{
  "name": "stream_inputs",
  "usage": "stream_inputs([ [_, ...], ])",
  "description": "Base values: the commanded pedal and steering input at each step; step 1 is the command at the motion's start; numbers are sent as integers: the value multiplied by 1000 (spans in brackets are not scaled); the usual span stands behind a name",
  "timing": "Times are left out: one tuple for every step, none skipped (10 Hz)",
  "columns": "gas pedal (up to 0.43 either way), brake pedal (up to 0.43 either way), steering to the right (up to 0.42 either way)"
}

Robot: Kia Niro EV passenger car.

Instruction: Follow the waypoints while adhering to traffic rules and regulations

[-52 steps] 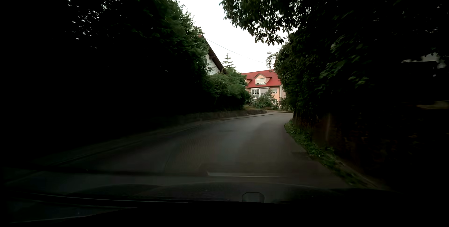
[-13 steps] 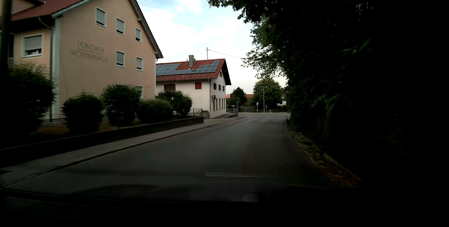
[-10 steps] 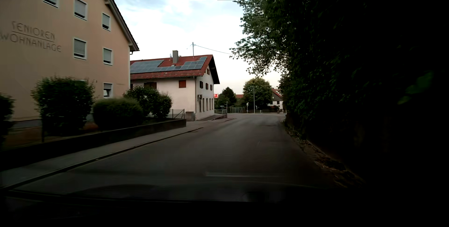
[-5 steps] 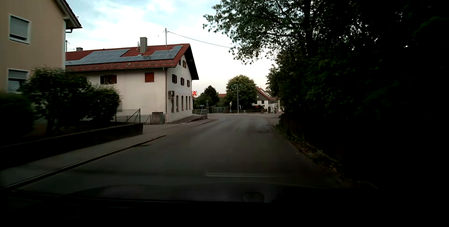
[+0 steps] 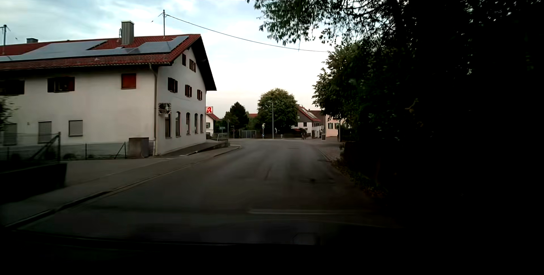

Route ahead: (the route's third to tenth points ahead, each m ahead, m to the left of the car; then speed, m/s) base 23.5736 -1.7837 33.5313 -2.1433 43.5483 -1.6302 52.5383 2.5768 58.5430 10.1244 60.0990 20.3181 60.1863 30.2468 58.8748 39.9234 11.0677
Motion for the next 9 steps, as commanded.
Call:
stream_inputs([
  [0, 24, 30],
  [0, 30, 28],
  [0, 49, 25],
  [0, 55, 20],
  [0, 67, 17],
  [0, 73, 15],
  [0, 79, 11],
  [0, 85, 6],
  [0, 91, 6],
])
